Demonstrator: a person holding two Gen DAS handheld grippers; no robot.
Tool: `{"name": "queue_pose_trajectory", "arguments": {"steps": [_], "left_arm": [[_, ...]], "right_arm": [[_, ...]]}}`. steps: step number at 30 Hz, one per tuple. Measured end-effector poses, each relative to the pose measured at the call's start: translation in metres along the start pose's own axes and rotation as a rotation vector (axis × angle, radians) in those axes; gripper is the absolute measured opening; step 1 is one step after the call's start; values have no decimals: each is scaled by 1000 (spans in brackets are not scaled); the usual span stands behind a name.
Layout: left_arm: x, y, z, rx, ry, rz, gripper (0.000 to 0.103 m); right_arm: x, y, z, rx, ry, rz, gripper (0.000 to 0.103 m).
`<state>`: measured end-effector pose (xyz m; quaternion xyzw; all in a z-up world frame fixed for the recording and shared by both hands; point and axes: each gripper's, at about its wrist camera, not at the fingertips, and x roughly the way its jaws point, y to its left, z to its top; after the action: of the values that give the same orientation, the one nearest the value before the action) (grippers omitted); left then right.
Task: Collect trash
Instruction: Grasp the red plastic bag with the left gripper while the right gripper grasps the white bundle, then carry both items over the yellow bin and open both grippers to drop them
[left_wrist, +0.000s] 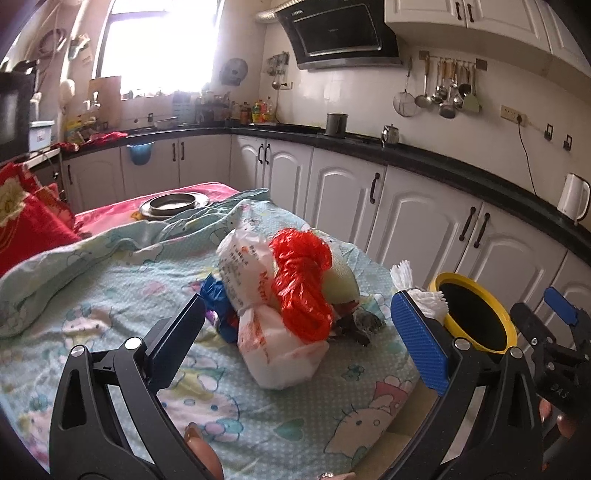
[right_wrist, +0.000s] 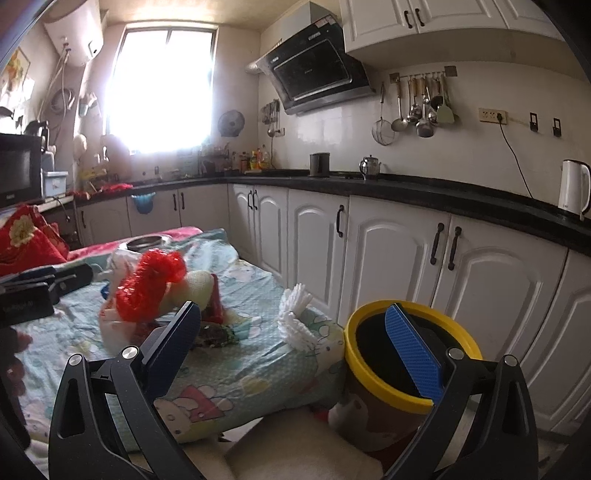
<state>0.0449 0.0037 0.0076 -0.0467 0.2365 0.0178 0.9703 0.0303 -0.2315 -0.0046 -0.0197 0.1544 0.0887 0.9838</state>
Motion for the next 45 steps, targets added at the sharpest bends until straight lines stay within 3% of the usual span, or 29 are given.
{"name": "queue_pose_trajectory", "arguments": {"steps": [6, 14, 21, 26, 28, 32, 34, 36, 39, 45], "left_arm": [[18, -9, 13, 30, 10, -20, 92], [53, -25, 18, 44, 97, -33, 92], [75, -35, 16, 107, 146, 44, 92], [86, -24, 12, 89, 181, 97, 82], [90, -23, 9, 93, 200, 108, 73], [93, -25, 4, 101, 222, 125, 60], [93, -28, 2, 112, 224, 142, 49], [94, -29, 2, 111, 231, 139, 38], [95, -30, 0, 112, 247, 141, 22], [84, -27, 7, 93, 201, 125, 8]], "right_arm": [[29, -11, 6, -40, 60, 20, 97], [73, -21, 6, -50, 163, 45, 97], [112, -21, -1, -69, 232, 86, 97], [138, -17, -8, -75, 277, 120, 97], [148, -14, -11, -75, 297, 137, 96], [167, -11, -15, -72, 339, 164, 78], [174, -12, -18, -53, 361, 175, 71], [179, -13, -21, -43, 379, 191, 49], [183, -16, -25, -8, 409, 219, 28], [177, -23, -25, 30, 383, 260, 20]]}}
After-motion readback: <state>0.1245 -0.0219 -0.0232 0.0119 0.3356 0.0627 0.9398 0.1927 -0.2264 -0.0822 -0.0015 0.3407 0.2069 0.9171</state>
